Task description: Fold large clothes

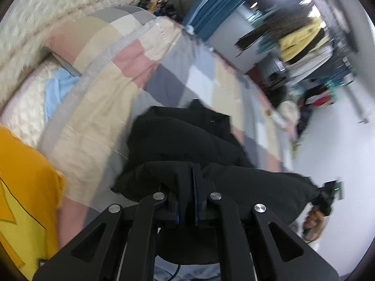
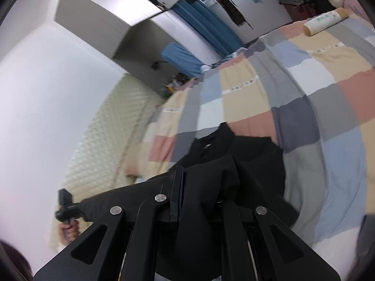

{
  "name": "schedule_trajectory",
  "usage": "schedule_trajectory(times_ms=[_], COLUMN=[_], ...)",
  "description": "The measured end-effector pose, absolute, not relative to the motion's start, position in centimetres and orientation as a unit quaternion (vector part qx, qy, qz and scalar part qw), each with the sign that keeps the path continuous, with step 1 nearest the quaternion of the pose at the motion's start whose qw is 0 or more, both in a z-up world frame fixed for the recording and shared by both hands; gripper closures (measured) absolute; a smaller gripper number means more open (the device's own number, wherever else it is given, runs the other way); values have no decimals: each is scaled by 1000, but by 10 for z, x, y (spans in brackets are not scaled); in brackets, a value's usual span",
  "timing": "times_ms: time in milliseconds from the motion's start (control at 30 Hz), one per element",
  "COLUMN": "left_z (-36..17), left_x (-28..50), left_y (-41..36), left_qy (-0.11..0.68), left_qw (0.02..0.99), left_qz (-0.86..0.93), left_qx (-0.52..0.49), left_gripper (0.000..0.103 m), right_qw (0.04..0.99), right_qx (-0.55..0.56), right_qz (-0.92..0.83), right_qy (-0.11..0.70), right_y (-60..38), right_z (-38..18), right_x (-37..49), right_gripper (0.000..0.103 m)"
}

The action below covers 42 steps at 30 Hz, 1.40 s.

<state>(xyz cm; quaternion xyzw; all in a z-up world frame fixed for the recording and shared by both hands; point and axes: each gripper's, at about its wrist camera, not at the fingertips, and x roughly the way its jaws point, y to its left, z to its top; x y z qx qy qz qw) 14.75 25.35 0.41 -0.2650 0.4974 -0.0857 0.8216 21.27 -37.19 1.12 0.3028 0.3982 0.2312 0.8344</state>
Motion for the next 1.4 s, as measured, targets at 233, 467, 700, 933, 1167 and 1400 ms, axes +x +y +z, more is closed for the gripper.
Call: schedule_trajectory(times_ms=[233,467,700,933,1167,1400], left_z=[-9,-28,-82,-141,-170,-156], left_x=[220,294,364,412,433,422], left_y=[237,209,183,172,169,164], left_qy=[534,552,590,626,651,647], left_qw=[820,822,801,773,752,757], left_qz=[-18,41,87,105,105,83], left_qx=[-208,-133,-52,-14,-14,-10], left_gripper=[92,92,92,92,92,92], right_qw=[833,835,821,802,790,776], right_qx=[290,244,199,158,156,186], right_qz=[185,146,109,88,92,126], right_qy=[434,472,523,569,586,589], right_y=[-363,-348,-329,-307,-298,-310], right_z=[-18,-48,-105,-164,-199,-189], right_x=[283,356,418,464,478,467], right_gripper=[97,97,98,100,102,97])
